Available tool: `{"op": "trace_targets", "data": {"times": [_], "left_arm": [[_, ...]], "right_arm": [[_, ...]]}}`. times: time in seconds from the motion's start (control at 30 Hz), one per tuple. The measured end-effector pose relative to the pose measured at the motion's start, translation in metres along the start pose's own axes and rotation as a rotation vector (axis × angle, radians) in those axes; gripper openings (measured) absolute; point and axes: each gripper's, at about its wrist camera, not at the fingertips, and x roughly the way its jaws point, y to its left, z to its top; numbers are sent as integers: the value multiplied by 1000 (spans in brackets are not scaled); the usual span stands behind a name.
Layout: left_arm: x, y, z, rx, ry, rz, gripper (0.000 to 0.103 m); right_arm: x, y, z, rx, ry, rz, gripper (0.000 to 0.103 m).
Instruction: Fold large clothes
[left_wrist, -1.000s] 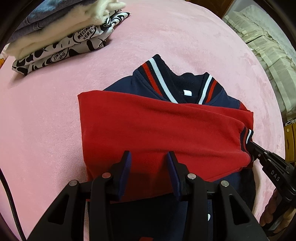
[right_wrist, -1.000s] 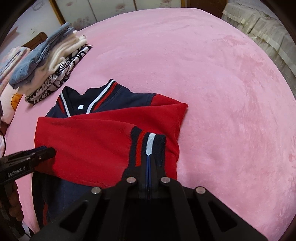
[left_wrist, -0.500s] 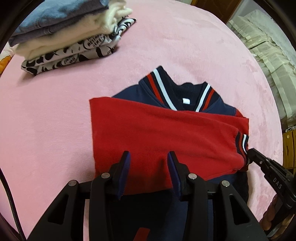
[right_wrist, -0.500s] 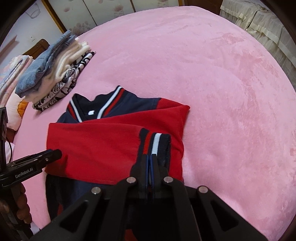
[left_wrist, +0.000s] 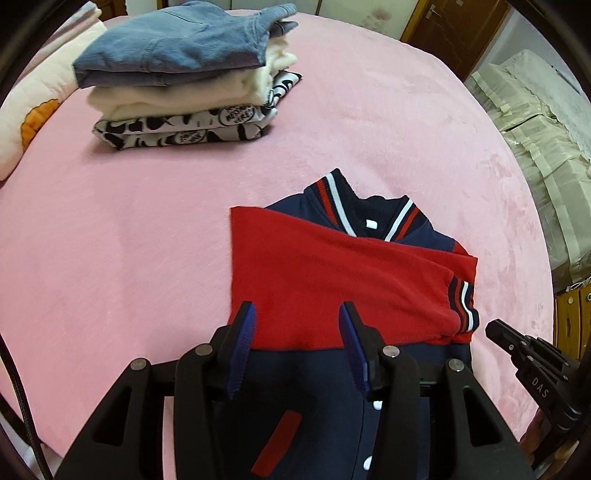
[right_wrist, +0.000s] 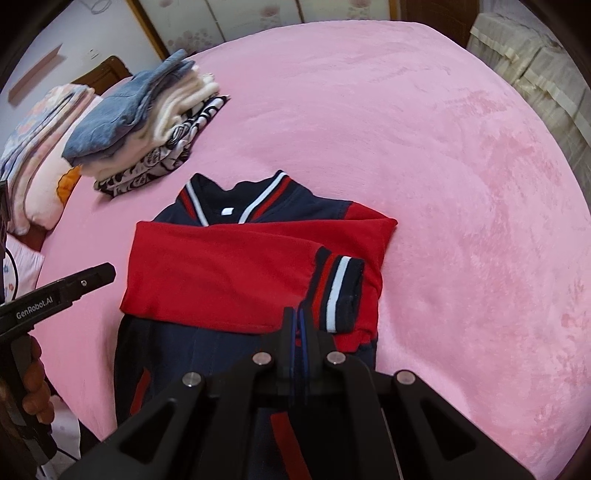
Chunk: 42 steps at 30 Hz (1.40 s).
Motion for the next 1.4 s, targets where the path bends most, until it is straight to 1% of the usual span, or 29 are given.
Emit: {"op": "trace_targets", "data": {"times": [0.13, 0.27, 0.4, 0.53, 0.6, 0.7, 0.73, 0.77, 0.8, 0.83, 0.87, 0.93, 1.0, 1.07, 1.17, 1.27, 1.4], "left_arm": [[-19, 6, -15, 5, -8, 38, 46], [-31, 16, -32, -5, 3, 62, 48], [-40, 26, -53, 5, 31, 87, 51], [-42, 37, -73, 27, 68, 94, 51], [-41, 47, -83, 23, 86, 83, 51], [-42, 66, -101, -13, 124, 61, 51], [-42, 72, -106, -24, 132, 52, 51], [-42, 79, -112, -37, 145, 34, 51], [-42, 84, -116, -45, 152, 23, 51], [-43, 92, -124, -59, 162, 4, 51], [-42, 95, -128, -67, 168, -7, 51], [-38, 105, -144, -82, 199, -43, 51], [-34, 109, -155, -80, 220, -61, 51], [-29, 109, -170, -67, 239, -82, 51], [-19, 107, -190, -53, 273, -110, 51], [-10, 105, -204, -50, 296, -125, 51], [6, 108, -213, -69, 310, -122, 51]], "right_arm": [[-7, 2, -6, -20, 11, 12, 3], [-14, 3, -14, -30, 16, 27, 3], [-25, 3, -25, -28, 8, 30, 3], [-32, 1, -44, -8, 5, 15, 3], [-33, 0, -58, 13, 17, 5, 3], [-39, -2, -79, 38, 30, 4, 4], [-42, -1, -89, 43, 37, 1, 11], [-45, -1, -98, 45, 41, -8, 23], [-49, -1, -107, 47, 41, -21, 30], [-53, -1, -116, 48, 37, -29, 40], [-57, -1, -126, 44, 32, -36, 41], [-60, -2, -141, 28, 42, -40, 42], [-60, -4, -158, 12, 70, -45, 41], [-57, -8, -175, 6, 109, -43, 41], [-53, -13, -191, 5, 135, -27, 42], [-46, -19, -203, 7, 157, -27, 42], [-34, -28, -212, 30, 174, -19, 42]]}}
